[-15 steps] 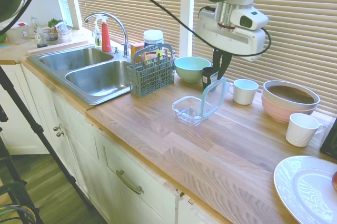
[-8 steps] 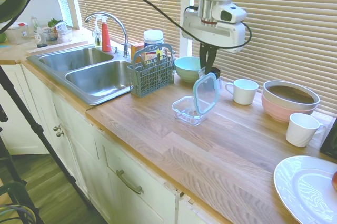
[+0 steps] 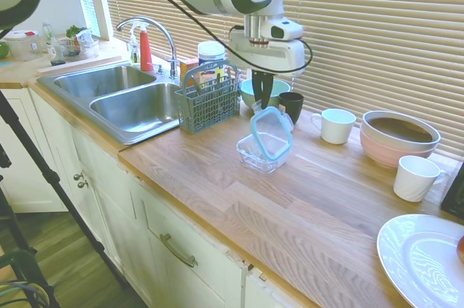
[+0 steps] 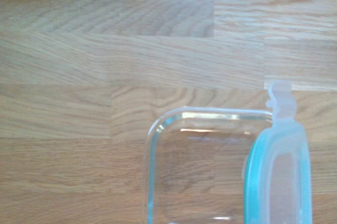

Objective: Cover the lid of the food container

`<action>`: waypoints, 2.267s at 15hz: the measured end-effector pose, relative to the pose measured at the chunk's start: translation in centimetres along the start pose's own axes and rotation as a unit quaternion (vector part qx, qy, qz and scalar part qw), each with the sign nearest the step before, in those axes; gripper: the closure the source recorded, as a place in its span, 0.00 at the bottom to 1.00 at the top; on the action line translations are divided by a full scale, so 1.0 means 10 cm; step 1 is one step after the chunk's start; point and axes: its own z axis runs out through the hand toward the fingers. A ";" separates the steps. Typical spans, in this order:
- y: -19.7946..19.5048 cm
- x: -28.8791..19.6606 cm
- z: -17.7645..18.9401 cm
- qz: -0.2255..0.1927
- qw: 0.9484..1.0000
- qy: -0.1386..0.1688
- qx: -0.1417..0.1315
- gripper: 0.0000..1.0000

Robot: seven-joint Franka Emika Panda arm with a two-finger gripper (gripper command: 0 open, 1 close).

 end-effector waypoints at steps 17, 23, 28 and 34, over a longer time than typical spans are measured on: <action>-0.65 -0.34 0.68 0.006 0.998 0.031 -0.060 1.00; -0.72 -0.33 0.88 0.001 0.998 0.030 -0.063 1.00; -0.71 -0.32 0.91 0.002 0.997 0.030 -0.065 1.00; -0.68 -0.21 0.94 0.007 0.997 0.031 -0.066 0.00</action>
